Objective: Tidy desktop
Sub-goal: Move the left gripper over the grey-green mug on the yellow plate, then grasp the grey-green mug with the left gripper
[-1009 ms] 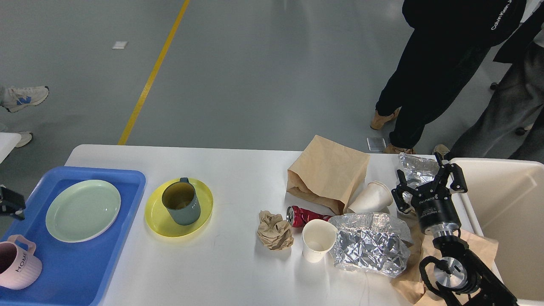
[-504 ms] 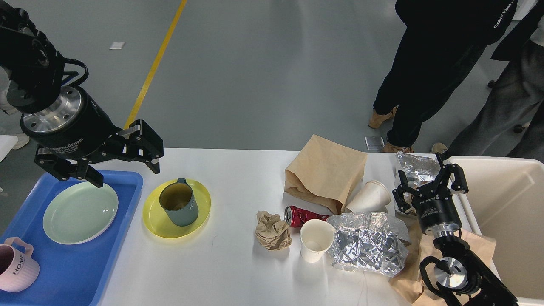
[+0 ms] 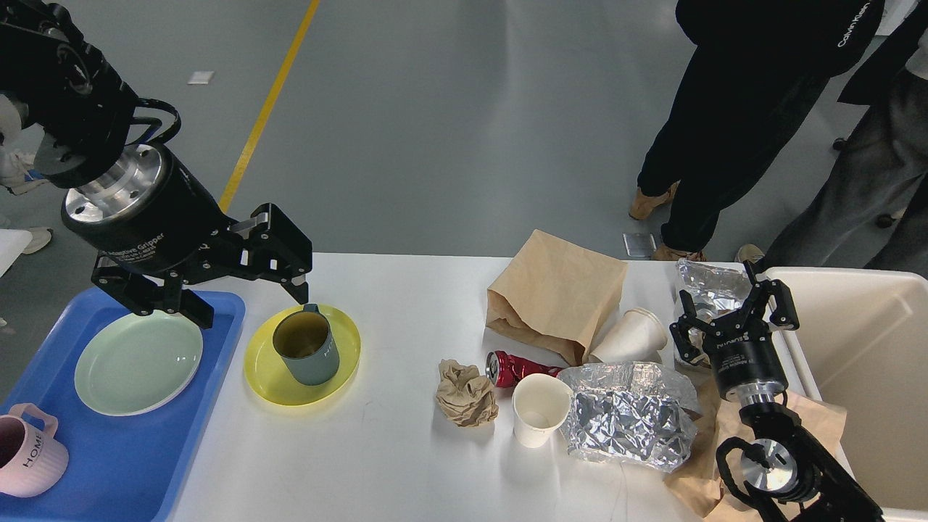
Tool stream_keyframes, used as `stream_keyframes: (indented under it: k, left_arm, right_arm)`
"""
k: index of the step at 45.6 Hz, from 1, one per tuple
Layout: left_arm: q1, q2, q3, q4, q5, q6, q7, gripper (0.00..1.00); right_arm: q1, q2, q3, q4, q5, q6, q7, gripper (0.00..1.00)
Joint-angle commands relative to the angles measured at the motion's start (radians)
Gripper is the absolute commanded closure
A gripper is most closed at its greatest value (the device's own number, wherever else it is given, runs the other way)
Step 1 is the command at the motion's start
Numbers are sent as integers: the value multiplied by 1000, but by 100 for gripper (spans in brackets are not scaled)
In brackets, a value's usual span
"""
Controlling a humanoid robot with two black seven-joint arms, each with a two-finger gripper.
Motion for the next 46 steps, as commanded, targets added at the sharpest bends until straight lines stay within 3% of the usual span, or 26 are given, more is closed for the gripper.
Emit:
stream_keyframes:
  k: [1,8,12,28,40,46]
  left_arm:
    - [2,5,-7,15,1,-1,3,4]
    - [48,17,-1,49,4,7,9,4]
    - [144,41,-8,78,4,27,3,4]
    - [685,60,-94,302,-8,389,14,4]
    - [940,103,-201,541,-8,464,23,4]
    - [1009,114,-226,627,-4,501,43,4]
  right_arm:
    - [0,0,0,0,0,0,0,0]
    - [0,0,0,0,0,0,0,0]
    - [0,0,0,2,0,0,0,0]
    - [0,0,0,2,0,0,0,0]
    - [0,0,0,2,0,0,0,0]
    - [0,0,0,2,0,0,0,0]
